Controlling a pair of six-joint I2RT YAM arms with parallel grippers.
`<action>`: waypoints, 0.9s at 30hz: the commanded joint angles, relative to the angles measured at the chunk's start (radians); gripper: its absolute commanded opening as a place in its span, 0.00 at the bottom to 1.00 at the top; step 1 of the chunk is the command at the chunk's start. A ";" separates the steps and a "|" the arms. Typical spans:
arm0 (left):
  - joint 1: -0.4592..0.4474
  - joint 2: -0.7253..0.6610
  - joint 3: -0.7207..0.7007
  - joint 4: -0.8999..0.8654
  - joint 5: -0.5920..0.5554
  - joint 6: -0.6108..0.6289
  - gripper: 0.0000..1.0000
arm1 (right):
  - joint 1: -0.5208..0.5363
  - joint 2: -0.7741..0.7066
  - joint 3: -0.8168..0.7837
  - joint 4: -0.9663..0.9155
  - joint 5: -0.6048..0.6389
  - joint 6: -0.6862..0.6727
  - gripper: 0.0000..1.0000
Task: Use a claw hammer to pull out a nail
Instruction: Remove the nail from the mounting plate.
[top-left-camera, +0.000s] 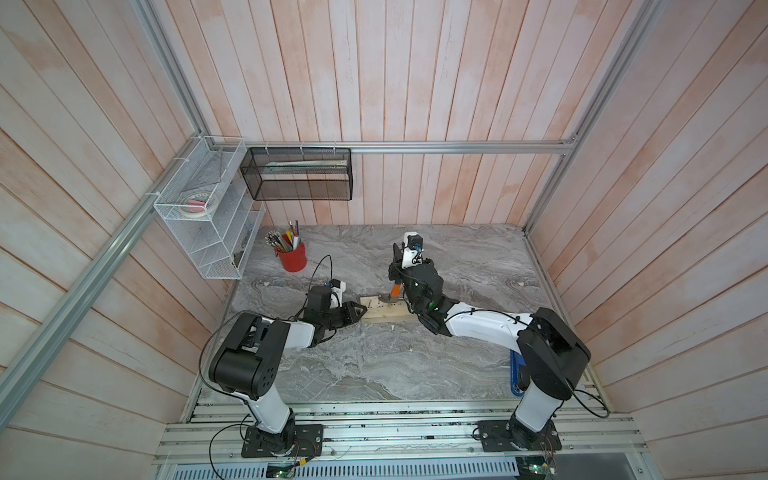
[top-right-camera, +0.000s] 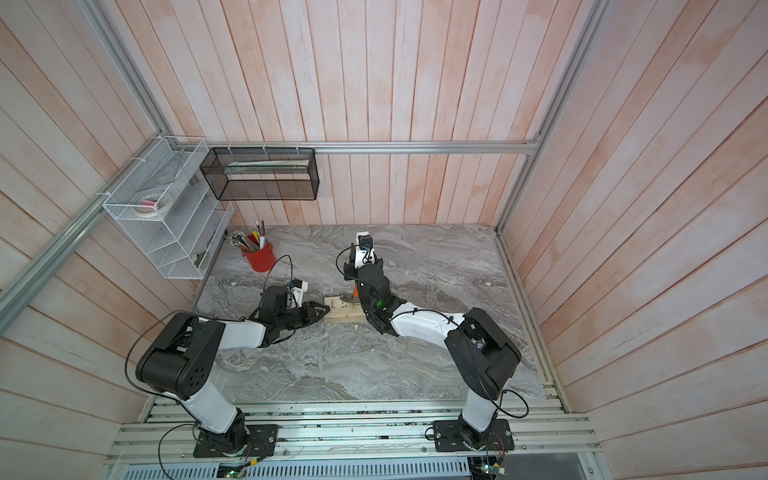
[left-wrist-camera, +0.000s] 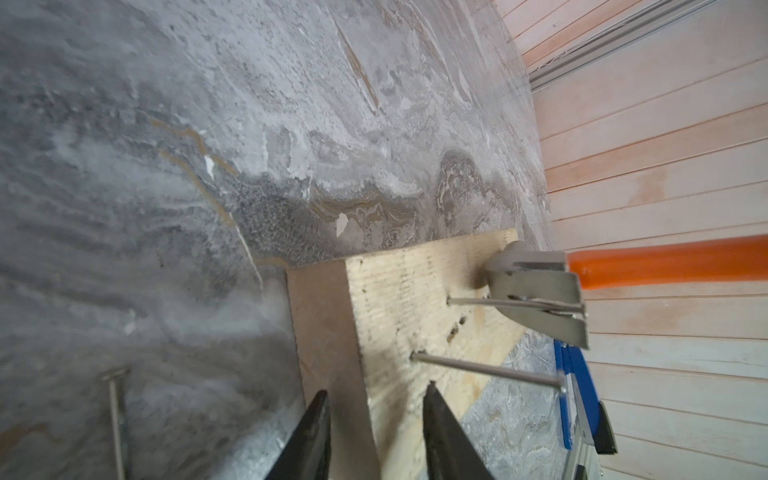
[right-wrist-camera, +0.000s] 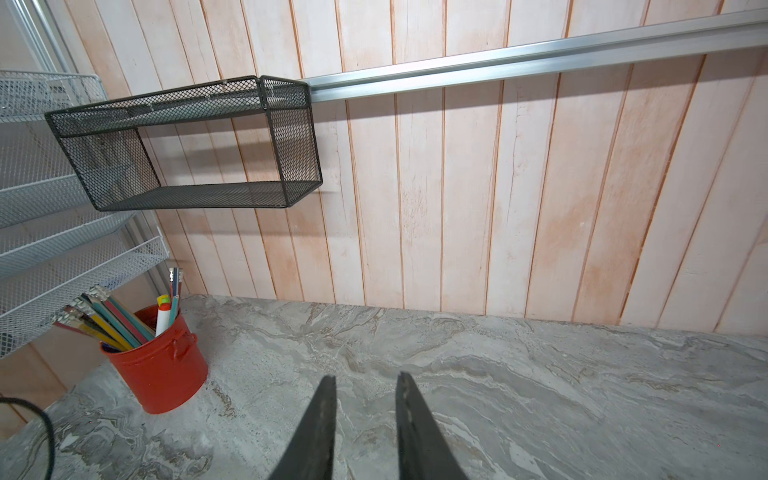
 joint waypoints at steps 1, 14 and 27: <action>-0.005 0.018 0.017 -0.019 0.009 0.026 0.38 | -0.009 -0.027 -0.029 0.042 -0.016 0.053 0.00; -0.009 0.031 0.022 -0.041 0.003 0.038 0.37 | -0.027 -0.041 -0.083 0.076 -0.039 0.110 0.00; -0.009 0.039 0.023 -0.048 0.002 0.042 0.36 | -0.043 -0.053 -0.132 0.121 -0.057 0.173 0.00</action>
